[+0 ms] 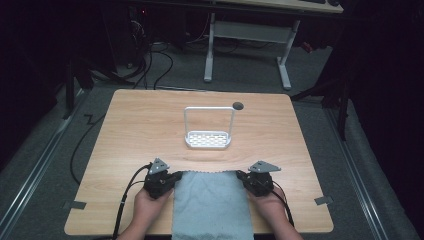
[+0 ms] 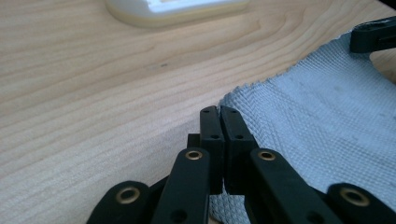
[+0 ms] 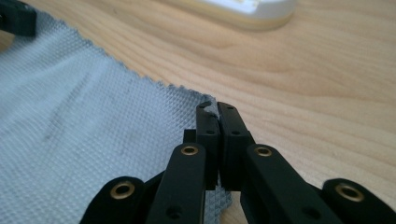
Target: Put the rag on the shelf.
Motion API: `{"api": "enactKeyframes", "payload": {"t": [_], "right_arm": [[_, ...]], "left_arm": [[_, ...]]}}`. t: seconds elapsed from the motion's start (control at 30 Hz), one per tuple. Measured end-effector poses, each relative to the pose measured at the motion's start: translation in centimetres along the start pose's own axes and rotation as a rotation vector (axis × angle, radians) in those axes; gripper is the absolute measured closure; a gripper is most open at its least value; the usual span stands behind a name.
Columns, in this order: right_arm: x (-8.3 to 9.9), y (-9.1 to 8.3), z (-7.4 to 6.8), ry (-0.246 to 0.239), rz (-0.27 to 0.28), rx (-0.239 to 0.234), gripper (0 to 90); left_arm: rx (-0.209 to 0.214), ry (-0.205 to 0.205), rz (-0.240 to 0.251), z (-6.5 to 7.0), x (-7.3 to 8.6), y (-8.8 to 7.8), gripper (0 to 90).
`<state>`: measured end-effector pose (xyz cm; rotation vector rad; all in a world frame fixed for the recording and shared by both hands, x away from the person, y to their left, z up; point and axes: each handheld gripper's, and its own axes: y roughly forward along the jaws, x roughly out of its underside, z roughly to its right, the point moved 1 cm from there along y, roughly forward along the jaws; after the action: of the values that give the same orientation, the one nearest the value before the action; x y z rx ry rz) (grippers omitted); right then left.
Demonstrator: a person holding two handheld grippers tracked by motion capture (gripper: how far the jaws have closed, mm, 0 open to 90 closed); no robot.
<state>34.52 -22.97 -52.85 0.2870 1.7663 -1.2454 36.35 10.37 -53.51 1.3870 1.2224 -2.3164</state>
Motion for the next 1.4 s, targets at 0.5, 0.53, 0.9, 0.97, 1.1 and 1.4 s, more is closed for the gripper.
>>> {"api": "enactKeyframes", "payload": {"t": [0.5,0.53,0.9,0.97,1.1,1.4], "right_arm": [[-2.9,-4.2,-1.3,-0.021,0.231,0.005,89.2],[-3.6,-4.8,-1.3,-0.032,0.257,0.005,89.2],[-7.1,-6.2,-0.4,-0.016,0.369,0.014,89.2],[-7.6,-6.4,-0.2,-0.016,0.381,0.020,89.2],[-8.9,-7.0,0.2,-0.016,0.411,0.027,89.2],[-10.6,-7.4,1.1,-0.003,0.454,0.040,89.2]], "left_arm": [[0.009,0.065,0.243,2.1,-3.4,-4.2,89.4],[0.010,0.073,0.249,2.2,-3.7,-4.4,89.4],[0.003,0.104,0.359,2.6,-8.0,-5.3,89.4],[-0.007,0.116,0.371,2.5,-8.7,-5.5,89.4],[-0.009,0.116,0.409,2.3,-10.0,-5.8,89.5],[-0.036,0.126,0.451,1.2,-12.2,-6.4,89.4]]}}
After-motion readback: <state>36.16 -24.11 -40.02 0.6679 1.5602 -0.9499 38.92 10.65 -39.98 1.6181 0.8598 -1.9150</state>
